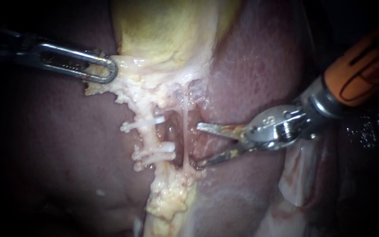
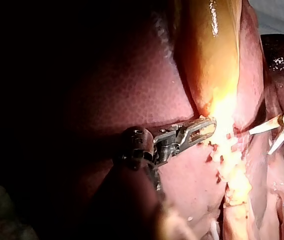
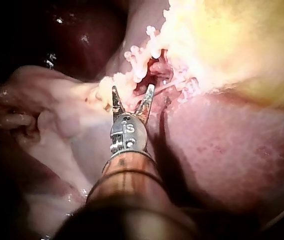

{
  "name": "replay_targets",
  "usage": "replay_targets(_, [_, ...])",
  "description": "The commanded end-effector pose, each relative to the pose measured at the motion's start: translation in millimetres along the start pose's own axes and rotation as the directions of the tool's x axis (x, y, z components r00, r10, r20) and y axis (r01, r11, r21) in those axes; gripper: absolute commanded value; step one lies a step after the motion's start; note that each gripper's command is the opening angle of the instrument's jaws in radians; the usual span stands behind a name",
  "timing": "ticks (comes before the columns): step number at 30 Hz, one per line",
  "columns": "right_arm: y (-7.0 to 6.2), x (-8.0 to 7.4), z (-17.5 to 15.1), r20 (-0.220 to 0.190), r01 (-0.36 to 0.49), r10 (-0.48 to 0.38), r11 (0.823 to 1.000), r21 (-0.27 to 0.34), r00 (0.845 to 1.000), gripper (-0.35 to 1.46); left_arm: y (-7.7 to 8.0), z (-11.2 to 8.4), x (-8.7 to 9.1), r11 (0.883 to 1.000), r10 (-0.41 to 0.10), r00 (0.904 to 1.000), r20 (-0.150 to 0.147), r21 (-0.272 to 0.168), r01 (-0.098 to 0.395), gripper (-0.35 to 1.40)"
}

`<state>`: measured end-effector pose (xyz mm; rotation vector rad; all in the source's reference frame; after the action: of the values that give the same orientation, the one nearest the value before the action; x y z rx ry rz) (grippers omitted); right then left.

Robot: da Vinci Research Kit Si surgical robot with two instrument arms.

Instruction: Go to the cutting position left tube

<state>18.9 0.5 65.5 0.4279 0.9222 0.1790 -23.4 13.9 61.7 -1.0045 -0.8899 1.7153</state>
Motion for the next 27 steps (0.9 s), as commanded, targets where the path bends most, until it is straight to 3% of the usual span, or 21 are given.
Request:
replay_targets(1, [0.0, 0.0, 0.9, -0.003, -0.017, 0.017, 1.0, 0.014, 1.0, 1.45, 0.0, 0.0, 0.0, 1.0, 0.0, 1.0, 0.0, 0.0, 0.0, -0.35])
replay_targets(7, [1.1, -0.8, 4.1, -0.047, -0.065, 0.069, 0.995, 0.077, 0.997, 1.45, 0.0, 0.0, -0.1, 1.0, 0.0, 1.0, 0.0, 0.001, 0.0, -0.35])
replay_targets(15, [3.1, -2.3, 4.7, -0.092, -0.088, 0.101, 0.987, 0.131, 0.991, 1.45, -0.1, 0.1, -0.1, 1.0, 0.0, 1.0, 0.0, 0.001, 0.0, -0.35])
replay_targets(27, [4.1, -2.8, 4.9, -0.144, -0.033, 0.064, 0.977, 0.209, 0.988, 1.43, -0.1, 0.1, -0.1, 1.0, 0.001, 1.0, -0.002, 0.003, -0.001, -0.35])
